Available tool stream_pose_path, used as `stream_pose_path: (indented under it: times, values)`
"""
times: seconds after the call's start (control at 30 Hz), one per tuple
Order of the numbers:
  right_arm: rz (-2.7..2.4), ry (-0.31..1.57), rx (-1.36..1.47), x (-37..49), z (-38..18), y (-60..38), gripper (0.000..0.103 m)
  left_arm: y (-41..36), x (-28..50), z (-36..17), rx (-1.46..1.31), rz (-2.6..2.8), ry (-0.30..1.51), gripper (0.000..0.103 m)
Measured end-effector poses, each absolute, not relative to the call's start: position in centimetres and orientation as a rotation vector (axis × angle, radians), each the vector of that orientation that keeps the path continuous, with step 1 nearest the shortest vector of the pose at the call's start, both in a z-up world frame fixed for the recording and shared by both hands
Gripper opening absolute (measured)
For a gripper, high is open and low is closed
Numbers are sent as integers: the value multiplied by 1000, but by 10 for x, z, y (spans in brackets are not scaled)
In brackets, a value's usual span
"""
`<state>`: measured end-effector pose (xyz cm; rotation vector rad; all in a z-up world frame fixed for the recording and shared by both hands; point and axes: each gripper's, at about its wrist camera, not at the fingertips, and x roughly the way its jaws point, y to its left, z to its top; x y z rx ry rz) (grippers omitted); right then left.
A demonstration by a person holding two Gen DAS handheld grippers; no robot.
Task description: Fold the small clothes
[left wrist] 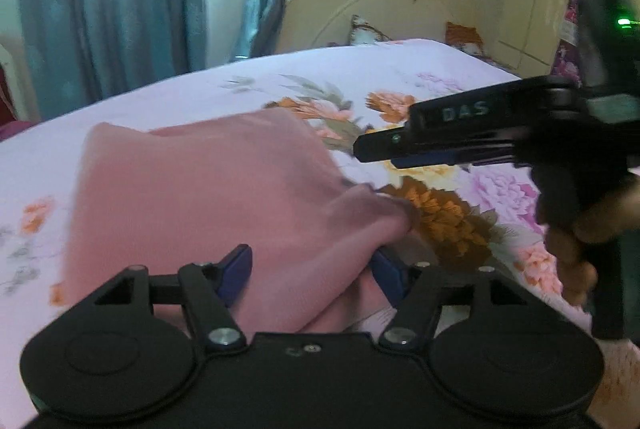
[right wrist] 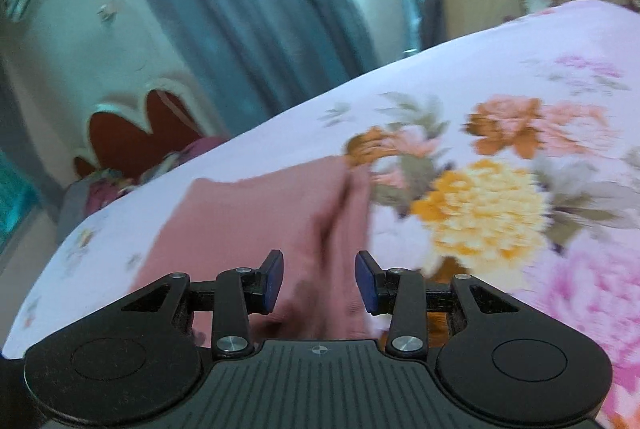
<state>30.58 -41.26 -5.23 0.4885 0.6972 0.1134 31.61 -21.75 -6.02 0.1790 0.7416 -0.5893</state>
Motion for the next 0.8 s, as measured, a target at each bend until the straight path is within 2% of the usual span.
stream_pose_path:
  times: [0.03,0.07,0.3,0.33,0.37,0.53,0.57,0.6,0.67,0.8]
  values:
    - [124,712,486,311,-55,-408,51,-209,316,-56,161,-569,740,65]
    - [130,723,482,316,-59,-405,64,-201,318,-53,138,-543,735,66]
    - [174,784,462,350,-81,-388,63,-144,343,-47,55,-309,741,66]
    - [174,793,451,355,-85,-387,61,-138,346,-48,42,-286,743,66]
    - [166,793,437,358,-87,-387,54,-133,349,-49,36,-265,746,66]
    - [178,833,372,377,-98,-380,50,-115,358,-48,6,-213,750,66]
    - [179,847,369,381,-102,-379,44,-116,360,-50,2,-209,752,66]
    - [178,851,374,382,-103,-380,32,-115,362,-52,-4,-209,756,66]
    - [189,864,408,385,-104,-384,15,-115,367,-55,-17,-214,761,68]
    - [179,812,389,374,-86,-392,10,-124,375,-57,-19,-242,747,68]
